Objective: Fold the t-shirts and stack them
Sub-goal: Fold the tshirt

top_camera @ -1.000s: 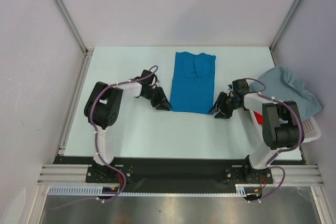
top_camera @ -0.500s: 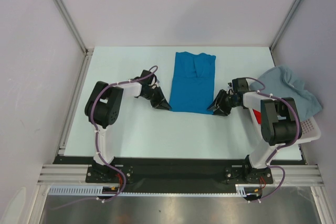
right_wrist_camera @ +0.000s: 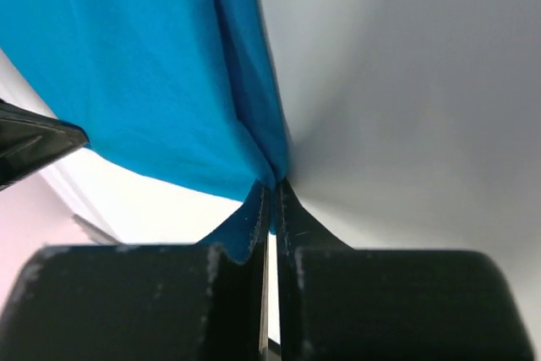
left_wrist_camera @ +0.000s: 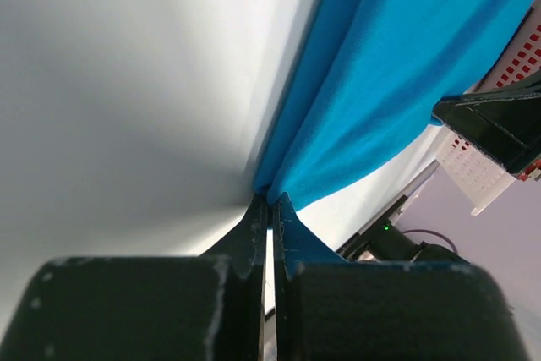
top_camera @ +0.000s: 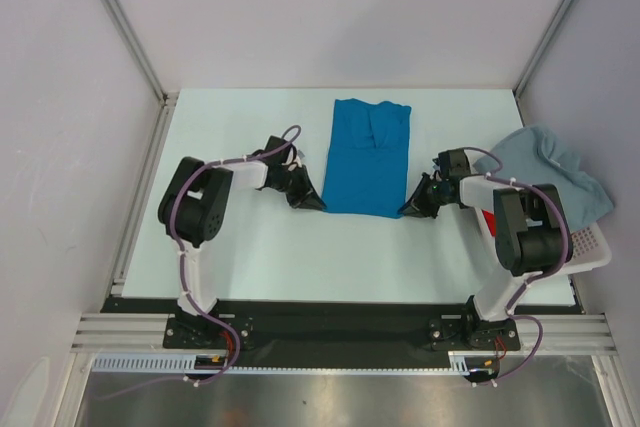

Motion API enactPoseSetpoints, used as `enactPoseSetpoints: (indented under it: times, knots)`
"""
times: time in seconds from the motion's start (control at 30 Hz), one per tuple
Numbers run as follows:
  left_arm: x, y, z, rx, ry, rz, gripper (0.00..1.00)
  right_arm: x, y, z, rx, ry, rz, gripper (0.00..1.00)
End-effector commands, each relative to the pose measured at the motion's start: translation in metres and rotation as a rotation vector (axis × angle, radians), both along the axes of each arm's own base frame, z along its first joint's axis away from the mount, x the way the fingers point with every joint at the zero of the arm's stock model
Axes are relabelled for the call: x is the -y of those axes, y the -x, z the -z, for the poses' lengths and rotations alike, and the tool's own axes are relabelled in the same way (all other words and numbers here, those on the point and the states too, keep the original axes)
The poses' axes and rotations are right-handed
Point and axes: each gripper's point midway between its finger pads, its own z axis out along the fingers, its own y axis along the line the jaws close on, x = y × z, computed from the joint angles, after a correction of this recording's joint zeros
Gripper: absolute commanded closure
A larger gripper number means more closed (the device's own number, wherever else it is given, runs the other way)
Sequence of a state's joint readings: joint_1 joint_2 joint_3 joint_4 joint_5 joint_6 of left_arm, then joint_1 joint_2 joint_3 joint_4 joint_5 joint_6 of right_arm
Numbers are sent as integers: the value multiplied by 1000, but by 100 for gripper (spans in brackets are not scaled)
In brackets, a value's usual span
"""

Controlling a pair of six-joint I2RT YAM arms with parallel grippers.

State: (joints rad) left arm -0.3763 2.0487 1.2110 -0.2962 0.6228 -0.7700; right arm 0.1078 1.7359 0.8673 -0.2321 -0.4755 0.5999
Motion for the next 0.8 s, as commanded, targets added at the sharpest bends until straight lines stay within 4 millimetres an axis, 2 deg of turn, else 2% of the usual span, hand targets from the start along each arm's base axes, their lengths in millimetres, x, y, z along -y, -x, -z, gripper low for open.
enactPoseSetpoints:
  times: [0.0, 0.17, 0.2, 0.27, 0.3, 0.37, 0.4, 0.43, 0.5, 0.53, 0.57, 0.6, 0.63, 0.67, 0.77]
  knots:
    - [-39, 17, 45, 21, -215, -14, 100, 14, 21, 16, -20, 158, -15, 100]
    - [-44, 39, 38, 33, -211, -13, 100, 9, 48, 15, -35, 163, -64, 100]
    - [-43, 40, 30, 55, -206, -13, 100, 10, 57, 15, -49, 164, -64, 100]
    - [-41, 55, 30, 47, -216, 0, 100, 9, 66, 13, -50, 151, -66, 100]
    - [-39, 58, 24, 63, -209, 2, 100, 10, 77, 14, -65, 148, -65, 100]
    - [-36, 80, 25, 48, -216, 10, 100, 9, 84, 4, -36, 138, -64, 100]
    - [-35, 89, 24, 44, -221, 14, 100, 9, 93, 3, -45, 138, -72, 100]
    - [-28, 99, 15, 65, -213, 33, 100, 11, 104, 1, -44, 142, -71, 100]
    - [-28, 122, 17, 41, -219, 21, 100, 13, 118, -2, -51, 138, -65, 100]
    - [-23, 130, 10, 65, -211, 34, 100, 14, 129, 0, -63, 136, -66, 100]
    - [-27, 142, 13, 45, -224, 25, 100, 15, 129, -11, -12, 135, -60, 100]
    - [-29, 148, 14, 43, -233, 20, 100, 16, 139, -12, -28, 143, -60, 100]
    - [-26, 154, 7, 61, -218, 28, 100, 9, 142, -17, -1, 138, -73, 100]
    - [-29, 165, 11, 41, -221, 19, 100, 6, 142, -27, 37, 139, -69, 100]
    - [-29, 181, 8, 42, -213, 25, 100, 9, 160, -25, -32, 161, -36, 100]
